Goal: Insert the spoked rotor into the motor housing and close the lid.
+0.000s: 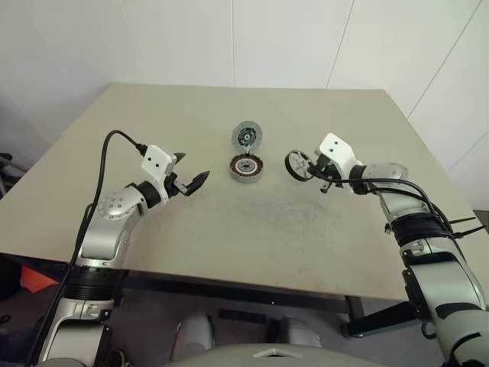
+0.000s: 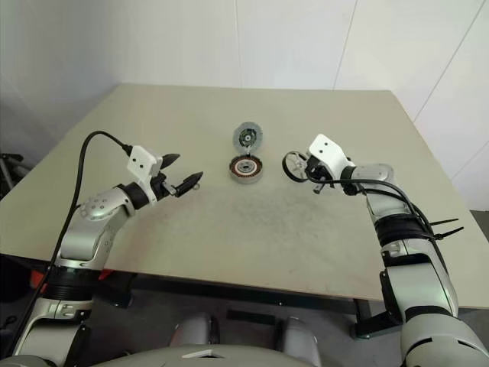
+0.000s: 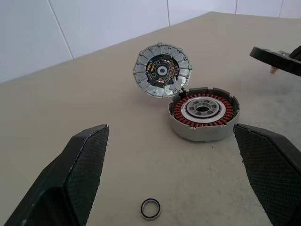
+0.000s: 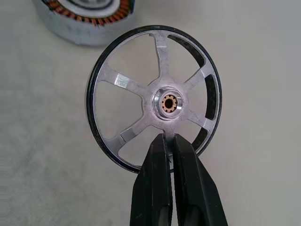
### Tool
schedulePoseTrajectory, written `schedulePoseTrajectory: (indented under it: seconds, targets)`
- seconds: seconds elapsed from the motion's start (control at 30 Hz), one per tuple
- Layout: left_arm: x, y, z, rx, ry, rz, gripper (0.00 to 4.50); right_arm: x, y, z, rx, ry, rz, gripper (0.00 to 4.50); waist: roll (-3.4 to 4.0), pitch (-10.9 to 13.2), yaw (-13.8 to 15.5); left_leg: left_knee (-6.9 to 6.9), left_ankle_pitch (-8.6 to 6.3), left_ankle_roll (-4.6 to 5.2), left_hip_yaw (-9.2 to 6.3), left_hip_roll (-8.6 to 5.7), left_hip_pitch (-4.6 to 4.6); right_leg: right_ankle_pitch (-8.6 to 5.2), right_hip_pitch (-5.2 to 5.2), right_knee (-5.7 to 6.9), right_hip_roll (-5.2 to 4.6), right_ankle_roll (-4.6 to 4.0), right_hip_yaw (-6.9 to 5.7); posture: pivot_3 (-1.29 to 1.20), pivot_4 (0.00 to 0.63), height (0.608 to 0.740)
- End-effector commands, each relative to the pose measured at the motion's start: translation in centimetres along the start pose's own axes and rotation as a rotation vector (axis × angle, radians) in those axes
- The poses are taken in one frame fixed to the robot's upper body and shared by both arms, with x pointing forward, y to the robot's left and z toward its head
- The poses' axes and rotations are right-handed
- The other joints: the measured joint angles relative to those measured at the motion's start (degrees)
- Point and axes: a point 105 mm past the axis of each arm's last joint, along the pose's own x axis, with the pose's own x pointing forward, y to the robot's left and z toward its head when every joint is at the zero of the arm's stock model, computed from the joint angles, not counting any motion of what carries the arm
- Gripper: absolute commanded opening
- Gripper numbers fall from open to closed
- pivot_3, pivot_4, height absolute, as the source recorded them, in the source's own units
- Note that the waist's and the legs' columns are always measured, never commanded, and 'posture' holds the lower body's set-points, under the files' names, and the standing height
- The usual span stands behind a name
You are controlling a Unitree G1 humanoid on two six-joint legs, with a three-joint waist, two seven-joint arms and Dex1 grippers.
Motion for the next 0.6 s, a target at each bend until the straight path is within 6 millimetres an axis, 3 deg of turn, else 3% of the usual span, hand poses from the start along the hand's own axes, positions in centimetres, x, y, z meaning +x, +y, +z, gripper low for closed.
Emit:
schedulePoseTrajectory:
  seconds: [0.03,0.1,0.4,0.6]
  targets:
    - [-0.1,0.7,1.4,0.030,-0.044,0.019,4.50,-0.5,-0.9,4.3,-0.047,-0.132,-0.023,0.01,0.00,0.0,0.0,0.00,0.00,0.00,0.00,-0.01,0.00,0.00,0.00,0.00,0.00,0.00,0.00,0.00,0.000,0.740]
    - [0.0,0.7,1.4,0.028,-0.045,0.018,4.50,0.1,-0.9,4.6,-0.017,-0.152,-0.024,0.01,0.00,0.0,0.0,0.00,0.00,0.00,0.00,-0.01,0.00,0.00,0.01,0.00,-0.01,0.00,0.01,0.00,0.000,0.740]
    - [0.3,0.7,1.5,0.032,-0.048,0.010,4.50,2.9,-3.0,2.2,0.008,-0.025,-0.145,0.01,0.00,0.0,-0.1,0.02,0.00,-0.01,0.00,-0.06,-0.02,0.01,-0.02,0.05,-0.07,-0.02,0.00,0.00,0.000,0.740]
    - [-0.4,0.9,1.4,0.034,-0.044,0.034,4.50,2.1,-4.0,0.5,-0.048,0.061,-0.177,0.01,0.01,0.0,-0.1,0.00,-0.03,0.03,0.01,-0.04,-0.22,0.02,-0.19,0.06,-0.07,-0.07,-0.01,0.00,0.000,0.740]
